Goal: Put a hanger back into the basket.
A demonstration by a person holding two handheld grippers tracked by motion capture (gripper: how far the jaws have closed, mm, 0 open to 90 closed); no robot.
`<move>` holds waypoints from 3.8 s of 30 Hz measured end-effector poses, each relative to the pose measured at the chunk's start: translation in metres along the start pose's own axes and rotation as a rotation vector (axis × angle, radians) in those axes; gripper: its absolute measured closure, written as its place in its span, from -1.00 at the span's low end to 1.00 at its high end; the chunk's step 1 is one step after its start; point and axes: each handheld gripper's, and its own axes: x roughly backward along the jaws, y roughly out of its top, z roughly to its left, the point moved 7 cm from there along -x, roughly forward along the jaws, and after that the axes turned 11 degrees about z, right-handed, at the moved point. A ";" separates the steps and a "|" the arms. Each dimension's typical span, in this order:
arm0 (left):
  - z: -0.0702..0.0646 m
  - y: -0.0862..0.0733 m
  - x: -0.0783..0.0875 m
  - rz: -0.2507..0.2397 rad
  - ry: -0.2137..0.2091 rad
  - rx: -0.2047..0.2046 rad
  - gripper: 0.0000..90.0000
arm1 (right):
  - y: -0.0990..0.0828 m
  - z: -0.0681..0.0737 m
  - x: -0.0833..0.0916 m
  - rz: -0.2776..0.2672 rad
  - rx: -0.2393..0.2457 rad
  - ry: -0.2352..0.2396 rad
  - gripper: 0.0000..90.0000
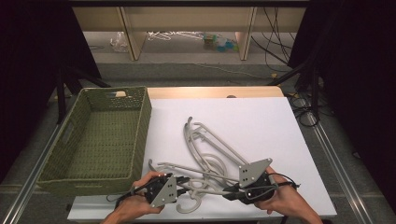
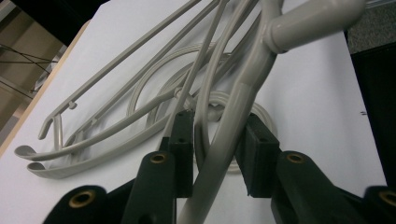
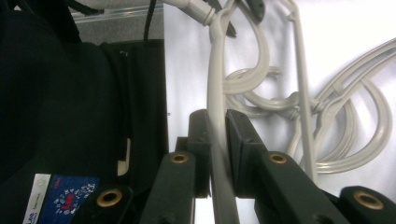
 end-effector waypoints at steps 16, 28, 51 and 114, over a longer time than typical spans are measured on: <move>0.002 0.030 0.028 -0.019 -0.047 0.119 0.75 | 0.007 -0.021 0.016 -0.093 -0.114 -0.193 0.21; 0.020 0.022 0.038 -0.006 -0.091 0.434 0.75 | 0.020 -0.034 0.046 -0.346 -0.286 -0.323 -0.28; 0.068 0.012 0.099 -0.138 -0.079 0.741 0.75 | -0.008 -0.014 0.016 -0.299 -0.317 -0.268 -0.29; 0.207 -0.157 0.208 0.002 0.313 0.836 0.75 | -0.009 -0.015 0.009 -0.298 -0.325 -0.240 -0.64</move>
